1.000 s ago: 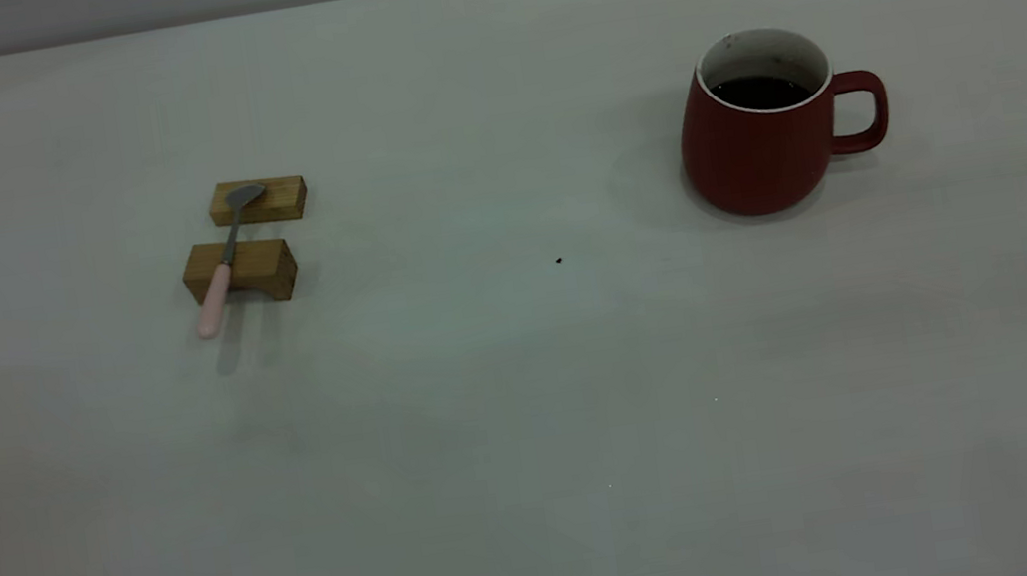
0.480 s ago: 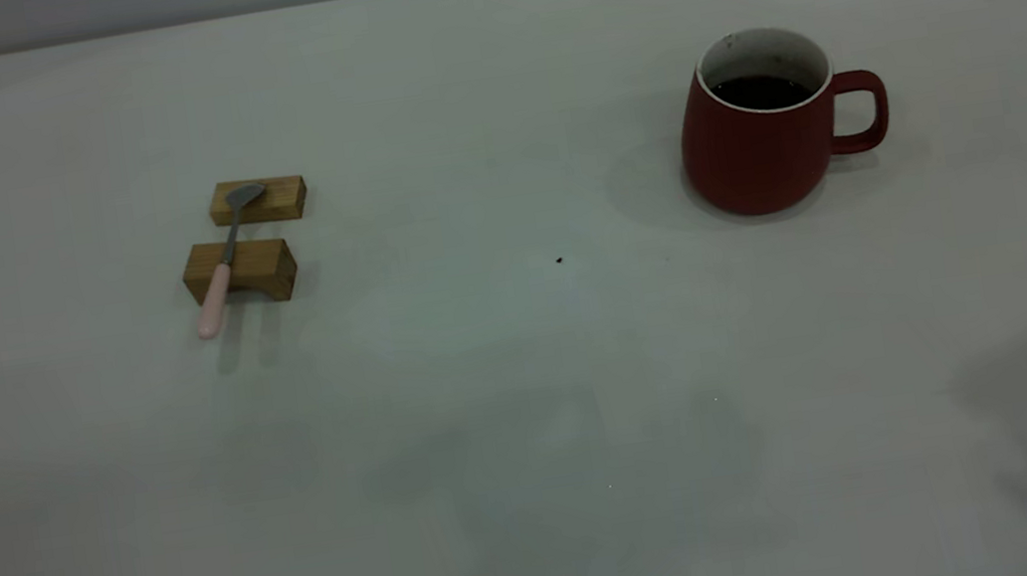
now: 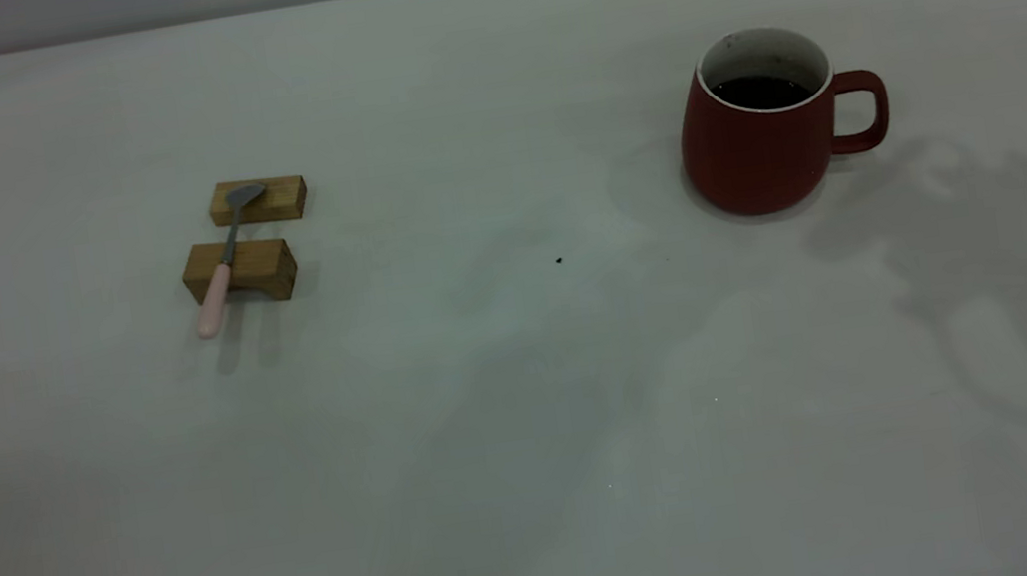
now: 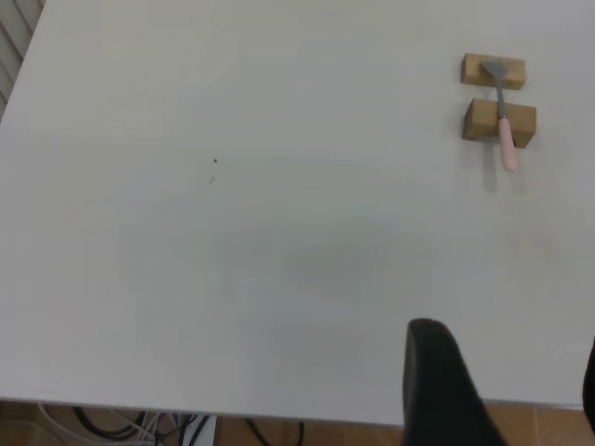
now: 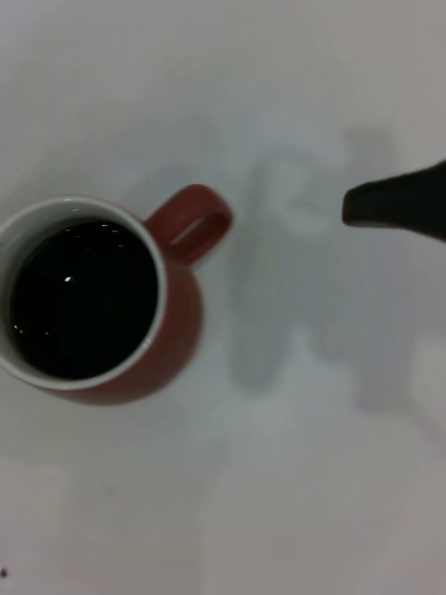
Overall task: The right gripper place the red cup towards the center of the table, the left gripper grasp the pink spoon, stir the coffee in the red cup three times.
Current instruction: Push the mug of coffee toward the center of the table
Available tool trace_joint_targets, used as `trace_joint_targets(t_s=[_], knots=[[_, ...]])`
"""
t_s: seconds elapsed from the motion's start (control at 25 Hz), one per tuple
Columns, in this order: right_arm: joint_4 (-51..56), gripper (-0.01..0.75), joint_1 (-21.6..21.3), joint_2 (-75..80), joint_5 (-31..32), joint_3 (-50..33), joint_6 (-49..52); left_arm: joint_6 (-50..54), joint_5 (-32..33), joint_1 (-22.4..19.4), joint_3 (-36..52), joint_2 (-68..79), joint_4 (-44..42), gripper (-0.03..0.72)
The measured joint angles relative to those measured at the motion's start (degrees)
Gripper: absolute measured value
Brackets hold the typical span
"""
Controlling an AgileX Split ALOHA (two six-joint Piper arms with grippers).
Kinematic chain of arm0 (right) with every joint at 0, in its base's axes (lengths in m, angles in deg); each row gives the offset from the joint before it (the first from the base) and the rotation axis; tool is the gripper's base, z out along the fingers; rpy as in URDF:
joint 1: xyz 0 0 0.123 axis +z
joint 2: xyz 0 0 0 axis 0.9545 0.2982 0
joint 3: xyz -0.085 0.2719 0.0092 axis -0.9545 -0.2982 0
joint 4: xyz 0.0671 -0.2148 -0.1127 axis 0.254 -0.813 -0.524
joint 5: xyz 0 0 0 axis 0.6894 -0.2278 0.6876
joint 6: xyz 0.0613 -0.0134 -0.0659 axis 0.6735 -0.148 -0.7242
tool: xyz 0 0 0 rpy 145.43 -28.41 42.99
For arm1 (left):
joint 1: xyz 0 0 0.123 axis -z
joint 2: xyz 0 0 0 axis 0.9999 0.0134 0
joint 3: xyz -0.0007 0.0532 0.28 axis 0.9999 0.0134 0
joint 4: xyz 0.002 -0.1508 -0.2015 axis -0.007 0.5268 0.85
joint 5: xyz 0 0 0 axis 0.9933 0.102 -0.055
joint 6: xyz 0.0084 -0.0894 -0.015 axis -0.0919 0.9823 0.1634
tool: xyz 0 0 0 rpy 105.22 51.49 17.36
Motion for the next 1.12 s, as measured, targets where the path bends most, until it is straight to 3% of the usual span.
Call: trace_joint_targets(t_s=[0.2, 0.32, 0.48, 0.68, 1.12], knots=[[8.44, 0.579, -2.53, 10.35, -0.53, 6.92, -13.04, 0.0, 0.0, 0.0, 0.0, 0.0, 0.0, 0.445], [14.52, 0.572, -4.92, 15.99, 4.52, 12.02, -21.26, 0.0, 0.0, 0.0, 0.0, 0.0, 0.0, 0.445], [20.53, 0.553, -8.01, 22.36, 13.36, 18.54, -39.35, 0.0, 0.0, 0.0, 0.0, 0.0, 0.0, 0.445], [28.59, 0.525, -10.4, 27.46, 16.24, 21.36, -58.86, 0.0, 0.0, 0.0, 0.0, 0.0, 0.0, 0.445], [37.19, 0.514, -10.34, 34.54, 16.31, 24.93, -62.75, 0.0, 0.0, 0.0, 0.0, 0.0, 0.0, 0.445]])
